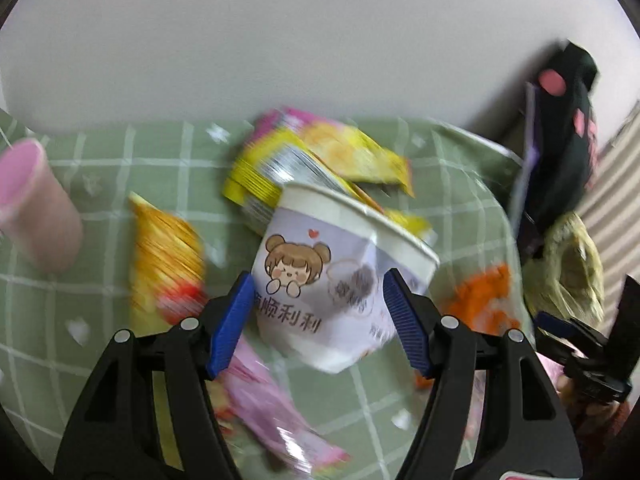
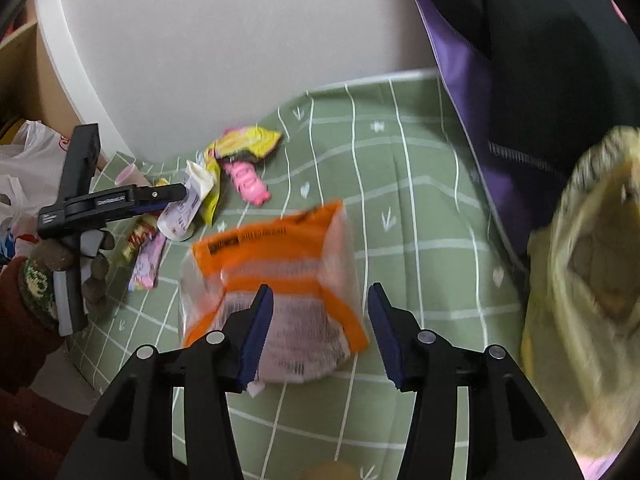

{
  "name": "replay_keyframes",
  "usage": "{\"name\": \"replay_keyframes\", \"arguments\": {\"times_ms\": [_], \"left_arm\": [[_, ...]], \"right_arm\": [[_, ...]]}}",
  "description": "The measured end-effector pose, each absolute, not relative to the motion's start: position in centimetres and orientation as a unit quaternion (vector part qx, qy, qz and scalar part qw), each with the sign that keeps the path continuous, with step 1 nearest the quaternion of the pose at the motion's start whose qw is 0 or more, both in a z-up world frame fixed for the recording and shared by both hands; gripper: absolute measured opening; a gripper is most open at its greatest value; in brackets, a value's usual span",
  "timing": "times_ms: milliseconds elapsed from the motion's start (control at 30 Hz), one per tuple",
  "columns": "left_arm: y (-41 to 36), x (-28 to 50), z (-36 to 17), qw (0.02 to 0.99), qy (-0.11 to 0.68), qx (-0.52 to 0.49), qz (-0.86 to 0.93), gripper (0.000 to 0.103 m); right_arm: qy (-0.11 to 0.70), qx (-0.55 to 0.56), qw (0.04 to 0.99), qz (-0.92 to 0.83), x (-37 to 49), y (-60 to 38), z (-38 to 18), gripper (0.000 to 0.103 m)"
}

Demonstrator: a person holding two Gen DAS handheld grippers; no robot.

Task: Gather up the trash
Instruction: 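Grasp the white paper cup with the left tool while the right tool holds the orange bag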

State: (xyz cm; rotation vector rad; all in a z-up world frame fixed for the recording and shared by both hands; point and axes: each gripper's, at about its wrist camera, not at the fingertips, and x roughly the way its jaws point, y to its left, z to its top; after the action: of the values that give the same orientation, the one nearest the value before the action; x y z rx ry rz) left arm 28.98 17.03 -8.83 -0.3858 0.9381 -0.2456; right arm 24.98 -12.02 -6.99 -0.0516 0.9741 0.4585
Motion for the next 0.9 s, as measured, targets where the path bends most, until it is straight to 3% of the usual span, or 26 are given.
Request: {"name": "replay_keyframes", "arguments": {"times_ms": [233, 567, 600, 633, 733, 900], "left_arm": [[14.6, 26.2, -8.1, 0.867, 0.440, -0.169, -0.161, 0.063], [14.2, 29.2, -9.7, 0.849, 0.476, -0.174, -0.152, 0.063], [13.8, 29.5, -9.9, 0.845, 0.482, -0.173, -0.153, 0.058], [13.6, 29.7, -10.0, 0.843, 0.487, -0.173, -0.151, 0.045], [13.3, 29.7, -9.8, 0.836, 0.495, -0.184, -0.151, 0.036], [13.9, 28.2, -7.4, 0.848, 0.468, -0.189, -0.162, 0.033]], "right_arm": [[0.461, -0.010, 0.865, 0.198, 23.1, -12.5, -8.0, 0.046], [0.457, 0.022, 0.872, 0.175, 21.1, -12.8, -8.6, 0.046], [0.458, 0.029, 0.871, 0.173, 20.8, -13.0, -8.7, 0.046], [0.461, 0.037, 0.870, 0.172, 20.6, -13.1, -8.8, 0.047], [0.473, 0.065, 0.861, 0.174, 20.2, -13.2, -9.5, 0.047], [0.482, 0.082, 0.853, 0.182, 20.3, -12.6, -10.2, 0.047]]}}
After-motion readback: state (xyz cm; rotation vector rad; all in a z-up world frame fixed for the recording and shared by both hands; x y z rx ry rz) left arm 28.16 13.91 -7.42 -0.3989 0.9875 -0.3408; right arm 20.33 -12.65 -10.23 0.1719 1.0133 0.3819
